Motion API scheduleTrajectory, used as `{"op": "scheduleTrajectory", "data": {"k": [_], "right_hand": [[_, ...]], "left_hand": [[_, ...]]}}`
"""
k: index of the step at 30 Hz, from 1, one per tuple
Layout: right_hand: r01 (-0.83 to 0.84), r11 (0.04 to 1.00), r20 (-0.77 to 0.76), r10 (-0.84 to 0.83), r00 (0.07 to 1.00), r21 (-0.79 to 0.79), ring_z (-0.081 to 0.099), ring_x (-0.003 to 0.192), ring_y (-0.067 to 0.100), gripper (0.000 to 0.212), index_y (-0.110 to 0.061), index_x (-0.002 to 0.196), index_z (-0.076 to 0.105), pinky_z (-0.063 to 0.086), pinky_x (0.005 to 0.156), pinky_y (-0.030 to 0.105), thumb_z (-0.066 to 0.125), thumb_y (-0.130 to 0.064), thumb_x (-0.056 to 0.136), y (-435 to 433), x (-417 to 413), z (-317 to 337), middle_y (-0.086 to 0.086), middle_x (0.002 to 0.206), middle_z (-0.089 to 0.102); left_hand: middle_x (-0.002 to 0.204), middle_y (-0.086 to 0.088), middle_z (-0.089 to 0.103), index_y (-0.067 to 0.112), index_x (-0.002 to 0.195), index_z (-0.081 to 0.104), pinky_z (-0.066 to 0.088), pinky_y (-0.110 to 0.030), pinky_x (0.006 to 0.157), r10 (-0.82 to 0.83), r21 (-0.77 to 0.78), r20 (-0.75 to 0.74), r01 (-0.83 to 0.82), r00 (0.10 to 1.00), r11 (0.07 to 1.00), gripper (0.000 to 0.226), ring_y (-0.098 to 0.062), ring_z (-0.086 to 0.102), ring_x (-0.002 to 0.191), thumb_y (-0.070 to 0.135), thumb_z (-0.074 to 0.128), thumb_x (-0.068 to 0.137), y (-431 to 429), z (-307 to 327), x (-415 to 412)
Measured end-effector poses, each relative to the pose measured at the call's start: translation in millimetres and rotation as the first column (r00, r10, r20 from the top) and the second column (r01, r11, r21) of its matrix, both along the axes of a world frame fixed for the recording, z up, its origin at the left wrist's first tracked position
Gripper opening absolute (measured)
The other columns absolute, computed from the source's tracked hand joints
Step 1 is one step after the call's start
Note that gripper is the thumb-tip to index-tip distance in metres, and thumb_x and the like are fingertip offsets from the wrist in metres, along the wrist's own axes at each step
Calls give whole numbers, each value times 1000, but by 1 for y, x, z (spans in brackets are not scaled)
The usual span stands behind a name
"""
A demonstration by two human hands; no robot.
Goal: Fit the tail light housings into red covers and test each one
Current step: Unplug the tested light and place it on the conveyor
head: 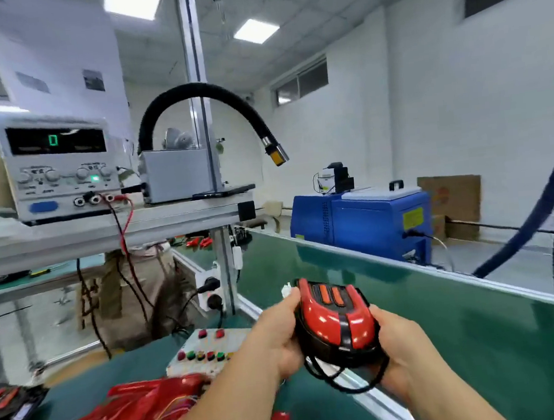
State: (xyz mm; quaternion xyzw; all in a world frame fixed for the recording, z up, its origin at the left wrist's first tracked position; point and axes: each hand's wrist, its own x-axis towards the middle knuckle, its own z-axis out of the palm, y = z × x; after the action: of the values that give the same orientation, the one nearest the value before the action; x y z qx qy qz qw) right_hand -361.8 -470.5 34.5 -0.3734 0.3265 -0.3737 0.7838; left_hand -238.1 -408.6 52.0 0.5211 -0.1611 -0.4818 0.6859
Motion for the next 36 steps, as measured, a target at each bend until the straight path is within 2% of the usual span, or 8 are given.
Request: {"op": "scheduleTrajectory", "data": {"k": [5, 10, 17, 21, 26, 30, 33, 36], "right_hand": [[54, 996, -71, -49, 996, 71, 70, 72, 33, 34, 4, 108, 68, 57, 62, 42, 41, -16, 102, -39, 16, -4, 23, 86, 73], [54, 998, -118, -56, 991, -24, 71, 69, 29, 33, -5, 87, 71, 56, 71, 43, 43, -15, 101, -72, 28, -11, 15, 77, 75], [7, 990, 63, 2, 998, -140, 67, 106, 34, 31, -10, 118, 66, 49, 98, 53, 40, -11, 103, -107, 55, -22, 14, 109, 73], [-75, 997, 16, 76, 997, -33, 69, 94, 37, 34, 1, 109, 69, 53, 89, 51, 40, -14, 100, -117, 78, -22, 23, 103, 72], [-190, 981, -181, 195, 964, 45, 67, 78, 32, 29, -3, 87, 71, 52, 96, 48, 44, -14, 90, -118, 108, -15, 19, 90, 72], [-155, 987, -200, 158, 967, 32, 68, 73, 30, 27, -5, 83, 69, 56, 86, 46, 44, -13, 90, -115, 121, -12, 17, 89, 73], [0, 990, -68, -10, 998, -140, 70, 81, 29, 27, -3, 103, 70, 57, 85, 48, 45, -11, 96, -117, 119, -16, 16, 96, 73], [97, 927, 2, -103, 995, -363, 68, 103, 26, 32, -13, 128, 61, 51, 97, 47, 41, -17, 103, -115, 103, -17, 10, 115, 70]], "left_hand": [[93, -22, 73, -1, 98, 71, 57, -42, 71, -23, 57, -8, 23, 1000, 998, 36, -32, 70, 80, 27, 48, 99, -44, -10, 8], [109, -17, 70, 4, 119, 67, 54, -43, 80, -20, 55, -14, 20, 1000, 998, 36, -29, 66, 88, 29, 46, 103, -60, -11, 31], [97, -1, 75, 19, 113, 67, 49, -39, 87, -2, -209, 119, 27, 993, 977, 28, -19, 60, 87, 19, 40, 105, -75, -20, 57], [98, -1, 77, 19, 115, 66, 56, -28, 65, 70, -204, 213, -26, 974, 979, 23, -13, 73, 79, 22, 47, 103, -77, -17, 66], [89, -8, 76, 15, 100, 67, 56, -33, 63, 268, -144, 152, -247, 951, 958, 15, -23, 73, 78, 26, 55, 100, -81, -11, 75], [73, -5, 76, 13, 98, 65, 54, -29, 53, 235, -115, 139, -220, 962, 969, 20, -19, 73, 62, 24, 50, 102, -75, -4, 87], [93, 0, 77, 19, 111, 67, 53, -34, 79, 132, -134, 235, -103, 963, 986, 26, -18, 69, 91, 24, 42, 105, -73, -9, 95], [95, 6, 76, 27, 112, 65, 49, -33, 80, 73, -192, 222, -30, 972, 981, 27, -16, 65, 94, 25, 39, 106, -76, -10, 91]]}}
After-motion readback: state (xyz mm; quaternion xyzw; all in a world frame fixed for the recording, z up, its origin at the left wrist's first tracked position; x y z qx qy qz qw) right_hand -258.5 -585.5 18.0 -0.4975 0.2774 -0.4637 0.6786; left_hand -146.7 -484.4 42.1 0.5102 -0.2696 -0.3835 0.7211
